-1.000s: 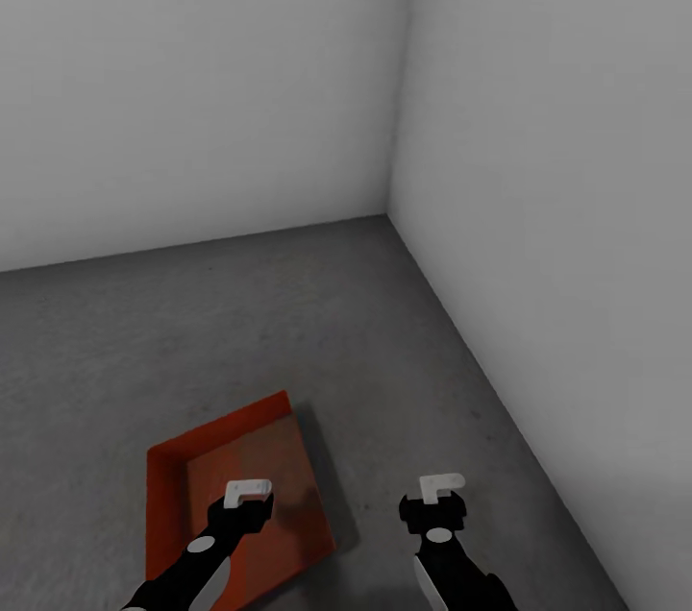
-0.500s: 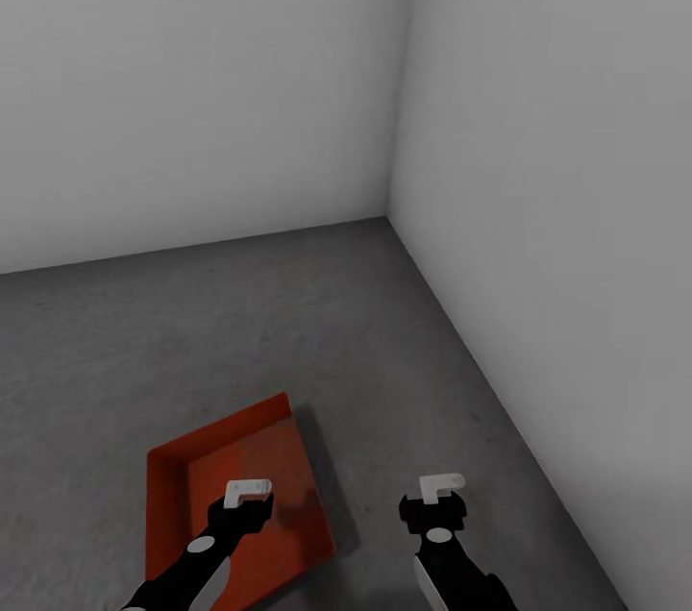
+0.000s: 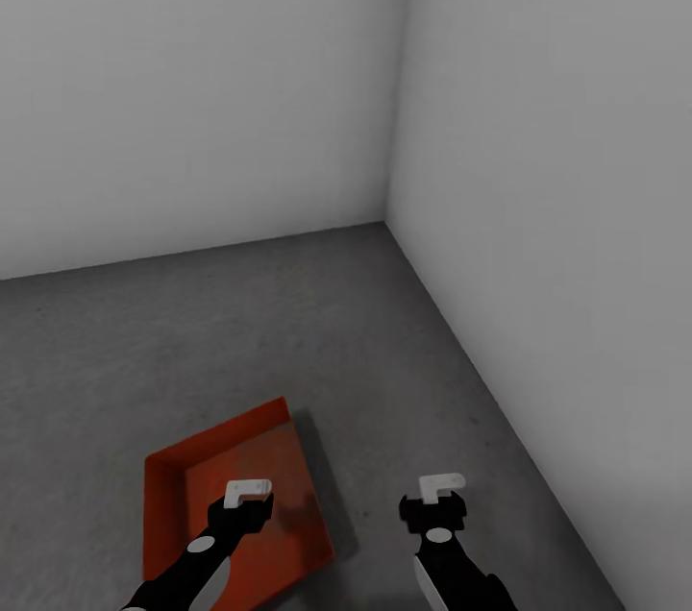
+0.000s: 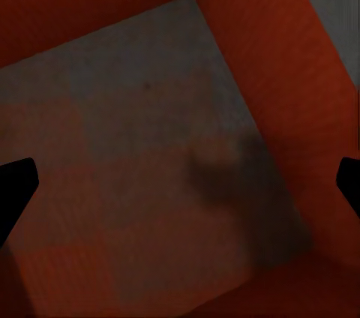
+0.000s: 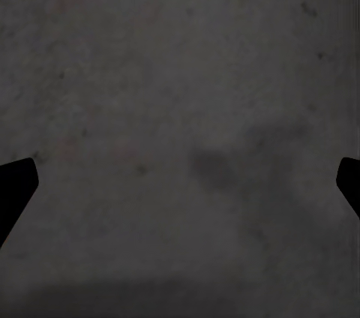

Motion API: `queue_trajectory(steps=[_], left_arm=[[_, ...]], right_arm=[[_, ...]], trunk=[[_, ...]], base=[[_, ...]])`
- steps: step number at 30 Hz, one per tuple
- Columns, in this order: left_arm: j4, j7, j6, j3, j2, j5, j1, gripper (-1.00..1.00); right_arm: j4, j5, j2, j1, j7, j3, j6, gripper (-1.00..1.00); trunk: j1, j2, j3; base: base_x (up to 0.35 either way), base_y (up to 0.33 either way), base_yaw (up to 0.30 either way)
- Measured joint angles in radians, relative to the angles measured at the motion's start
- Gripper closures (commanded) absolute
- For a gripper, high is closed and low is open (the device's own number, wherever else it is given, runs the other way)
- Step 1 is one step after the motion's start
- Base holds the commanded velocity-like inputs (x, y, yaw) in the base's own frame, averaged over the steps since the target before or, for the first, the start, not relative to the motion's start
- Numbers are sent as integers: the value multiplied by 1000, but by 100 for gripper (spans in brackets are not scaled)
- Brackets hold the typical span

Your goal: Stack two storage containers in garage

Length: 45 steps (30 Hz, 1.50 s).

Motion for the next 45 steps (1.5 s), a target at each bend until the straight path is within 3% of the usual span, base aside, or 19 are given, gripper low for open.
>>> queue_trajectory(steps=[29, 35, 45], left_arm=[[0, -1, 0, -1, 0, 0, 0, -100], [0, -1, 0, -1, 0, 0, 0, -100], [0, -1, 0, -1, -1, 0, 0, -100]], right_arm=[[2, 0, -1, 0, 4, 1, -1, -100], [2, 5, -5, 0, 68, -2, -2, -100], [2, 2, -4, 0, 86, -3, 0, -100]], trunk=[[0, 0, 38], [0, 0, 38], [0, 0, 41]], base=[[0, 0, -49], [0, 0, -1], [0, 0, 0]])
